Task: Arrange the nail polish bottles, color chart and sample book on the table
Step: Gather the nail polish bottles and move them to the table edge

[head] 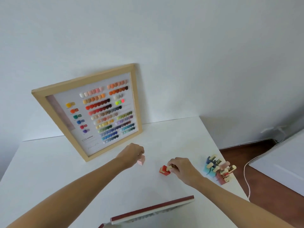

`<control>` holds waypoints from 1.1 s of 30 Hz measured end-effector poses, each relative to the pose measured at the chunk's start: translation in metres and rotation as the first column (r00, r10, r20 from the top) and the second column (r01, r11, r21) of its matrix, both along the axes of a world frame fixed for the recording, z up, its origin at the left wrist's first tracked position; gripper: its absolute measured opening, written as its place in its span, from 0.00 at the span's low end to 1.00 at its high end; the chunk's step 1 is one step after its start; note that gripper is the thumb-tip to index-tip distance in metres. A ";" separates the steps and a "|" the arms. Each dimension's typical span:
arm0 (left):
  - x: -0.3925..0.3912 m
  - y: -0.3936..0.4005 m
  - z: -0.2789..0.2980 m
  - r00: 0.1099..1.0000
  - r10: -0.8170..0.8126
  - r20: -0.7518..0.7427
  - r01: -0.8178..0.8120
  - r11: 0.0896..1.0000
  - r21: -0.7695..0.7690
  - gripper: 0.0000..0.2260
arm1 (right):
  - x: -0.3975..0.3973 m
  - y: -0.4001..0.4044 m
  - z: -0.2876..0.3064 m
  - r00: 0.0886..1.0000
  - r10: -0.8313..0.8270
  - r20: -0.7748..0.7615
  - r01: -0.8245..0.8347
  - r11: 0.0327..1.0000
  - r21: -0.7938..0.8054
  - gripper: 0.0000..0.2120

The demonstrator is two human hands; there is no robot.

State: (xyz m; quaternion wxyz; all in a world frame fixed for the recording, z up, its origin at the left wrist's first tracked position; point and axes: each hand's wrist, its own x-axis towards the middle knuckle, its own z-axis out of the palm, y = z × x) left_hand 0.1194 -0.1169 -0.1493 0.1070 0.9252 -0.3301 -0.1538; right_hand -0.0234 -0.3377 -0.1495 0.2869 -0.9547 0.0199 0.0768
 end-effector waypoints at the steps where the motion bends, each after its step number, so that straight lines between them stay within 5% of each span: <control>1: -0.004 -0.011 0.003 1.000 -0.021 -0.006 0.021 1.000 -0.004 0.13 | -0.007 -0.009 0.001 0.999 -0.031 0.011 0.031 0.999 0.009 0.07; 17: -0.103 -0.215 0.039 0.921 -0.353 -0.166 0.351 0.936 -0.042 0.11 | -0.154 -0.140 0.016 0.935 -0.353 -0.021 0.354 0.935 0.033 0.07; 33: -0.143 -0.276 0.025 0.814 -0.553 -0.178 0.576 0.806 0.134 0.11 | -0.170 -0.184 0.000 0.937 -0.344 -0.063 0.345 0.938 0.015 0.11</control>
